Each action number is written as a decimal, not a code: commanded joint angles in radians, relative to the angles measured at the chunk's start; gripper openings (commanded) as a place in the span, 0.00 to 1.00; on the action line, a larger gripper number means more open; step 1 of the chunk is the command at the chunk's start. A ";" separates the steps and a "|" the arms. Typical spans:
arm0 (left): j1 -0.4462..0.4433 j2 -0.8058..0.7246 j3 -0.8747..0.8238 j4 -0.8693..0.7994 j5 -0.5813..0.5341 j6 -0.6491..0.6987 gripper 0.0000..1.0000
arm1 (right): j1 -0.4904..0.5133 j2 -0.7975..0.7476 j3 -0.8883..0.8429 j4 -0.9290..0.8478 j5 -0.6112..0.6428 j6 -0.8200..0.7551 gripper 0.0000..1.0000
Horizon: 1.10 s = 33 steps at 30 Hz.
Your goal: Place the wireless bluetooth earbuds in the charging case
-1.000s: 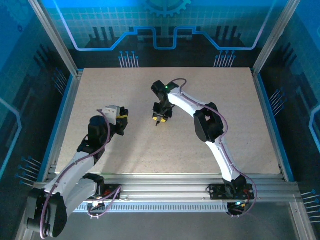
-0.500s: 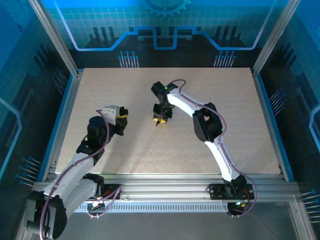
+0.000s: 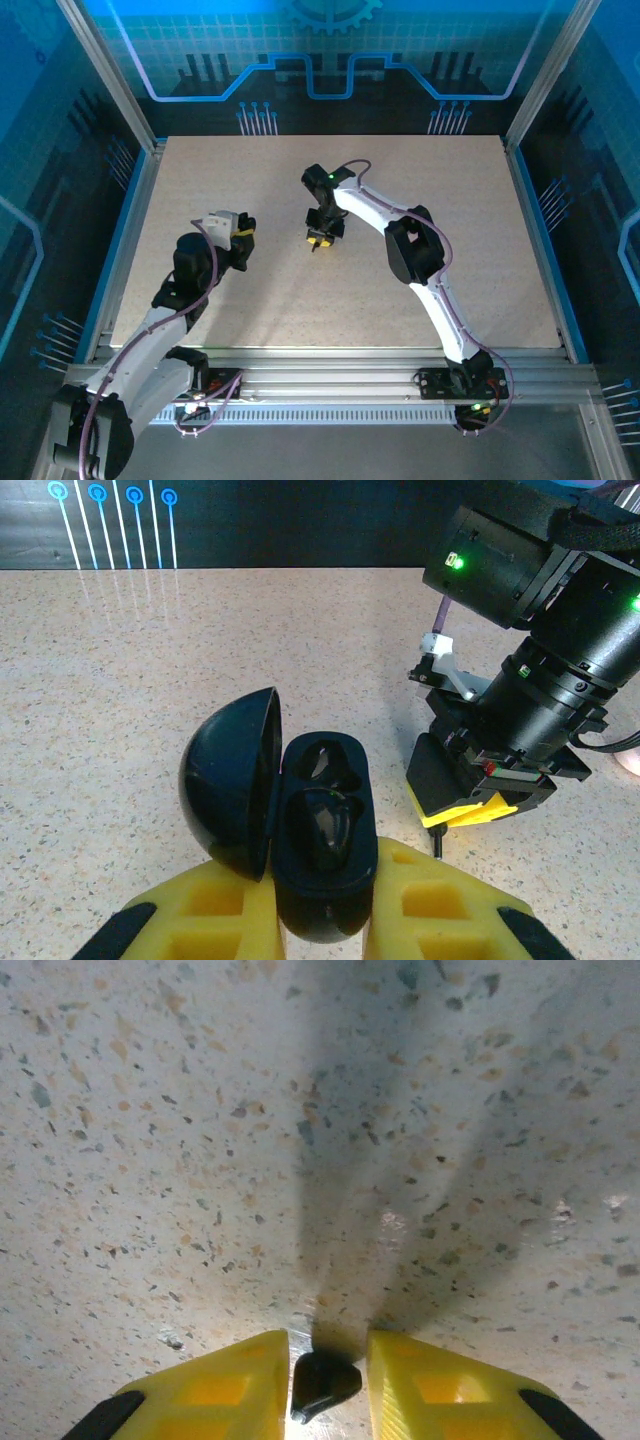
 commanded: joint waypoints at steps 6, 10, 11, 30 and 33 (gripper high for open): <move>0.011 -0.015 0.023 0.001 -0.005 0.009 0.14 | 0.028 0.024 0.014 -0.070 -0.015 0.012 0.21; 0.011 -0.007 0.021 0.006 0.002 0.006 0.15 | 0.021 0.003 0.013 -0.070 0.009 0.001 0.19; 0.011 -0.003 0.019 0.009 0.005 0.005 0.14 | 0.020 -0.005 0.006 -0.064 0.013 0.000 0.19; -0.121 0.245 0.024 0.194 0.096 -0.021 0.13 | 0.009 -0.358 -0.309 0.177 0.069 -0.012 0.18; -0.144 0.310 0.038 0.235 0.113 -0.010 0.13 | 0.006 -0.419 -0.344 0.200 0.093 -0.038 0.18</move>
